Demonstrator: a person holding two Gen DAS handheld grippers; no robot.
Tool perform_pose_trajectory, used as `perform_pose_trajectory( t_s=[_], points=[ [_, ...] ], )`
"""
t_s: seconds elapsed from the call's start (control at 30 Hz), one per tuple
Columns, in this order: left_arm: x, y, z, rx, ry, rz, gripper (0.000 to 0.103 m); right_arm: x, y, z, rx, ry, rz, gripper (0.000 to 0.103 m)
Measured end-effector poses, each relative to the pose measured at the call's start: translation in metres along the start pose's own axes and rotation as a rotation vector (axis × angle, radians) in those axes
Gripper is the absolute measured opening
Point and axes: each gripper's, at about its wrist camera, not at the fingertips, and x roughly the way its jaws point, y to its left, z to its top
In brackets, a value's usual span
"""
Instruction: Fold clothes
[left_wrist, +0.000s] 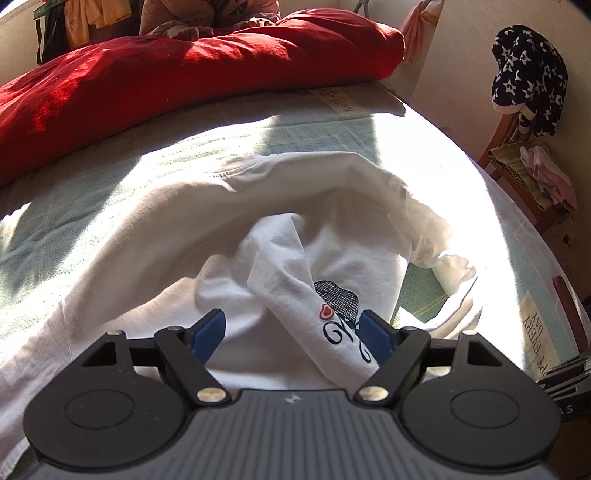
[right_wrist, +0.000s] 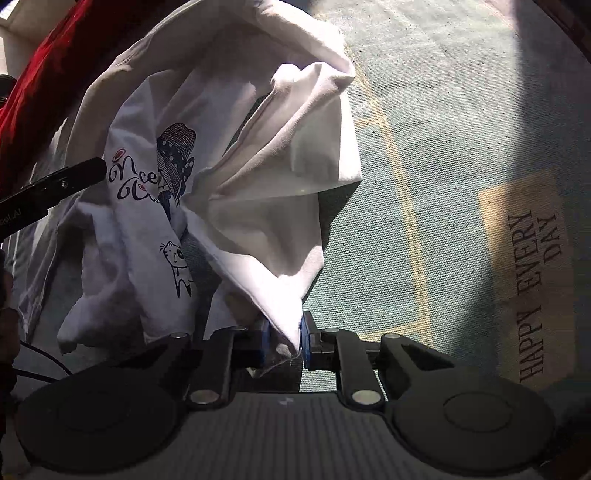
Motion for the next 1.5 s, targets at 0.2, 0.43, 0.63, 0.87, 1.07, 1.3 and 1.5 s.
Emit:
perform_pose_trajectory(
  t_s=[0.2,0.43,0.63,0.87,1.07,1.3,1.5],
  points=[
    [-0.007,-0.012,0.007,-0.014,-0.013,0.012,0.08,-0.045,-0.024,0.009,-0.091,-0.078,-0.231,0.015],
    [-0.015,-0.031,0.015,0.004,-0.028,0.02,0.08,-0.09,-0.073,0.024,-0.114,-0.157,-0.476,0.014],
    [-0.018,-0.041,0.024,0.011,-0.038,0.026,0.08,-0.127,-0.104,0.041,-0.077,-0.247,-0.601,0.014],
    [-0.018,-0.053,0.031,0.035,-0.053,0.033,0.08,-0.153,-0.125,0.071,-0.038,-0.36,-0.648,0.014],
    [-0.02,-0.055,0.031,0.031,-0.059,0.037,0.08,-0.171,-0.127,0.104,-0.057,-0.48,-0.673,0.014],
    [-0.019,-0.057,0.026,0.031,-0.046,0.037,0.08,-0.155,-0.116,0.092,-0.169,-0.445,-0.644,0.014],
    [-0.018,-0.054,0.021,0.039,-0.028,0.052,0.08,-0.104,-0.113,0.046,-0.252,-0.224,-0.61,0.014]
  ],
)
